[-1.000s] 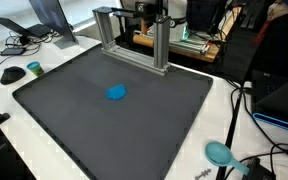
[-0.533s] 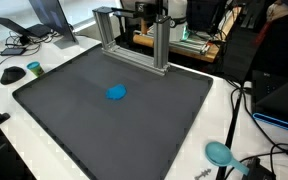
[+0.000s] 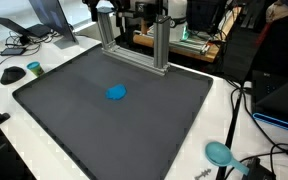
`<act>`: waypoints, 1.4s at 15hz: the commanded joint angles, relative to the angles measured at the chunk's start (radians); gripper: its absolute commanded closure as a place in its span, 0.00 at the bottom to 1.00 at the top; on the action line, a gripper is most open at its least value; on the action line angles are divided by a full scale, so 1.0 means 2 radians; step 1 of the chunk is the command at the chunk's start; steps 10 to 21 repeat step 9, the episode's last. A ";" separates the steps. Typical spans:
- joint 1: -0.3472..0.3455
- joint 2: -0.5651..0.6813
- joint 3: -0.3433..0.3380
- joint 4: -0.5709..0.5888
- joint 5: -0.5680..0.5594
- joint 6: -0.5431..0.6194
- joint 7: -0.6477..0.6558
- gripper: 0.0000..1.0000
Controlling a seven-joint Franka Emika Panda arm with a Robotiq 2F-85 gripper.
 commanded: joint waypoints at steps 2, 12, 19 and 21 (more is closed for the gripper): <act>0.000 0.026 0.001 0.026 0.005 -0.016 0.000 0.00; 0.000 0.038 0.001 0.043 0.007 -0.025 0.000 0.00; 0.000 0.038 0.001 0.043 0.007 -0.025 0.000 0.00; 0.000 0.038 0.001 0.043 0.007 -0.025 0.000 0.00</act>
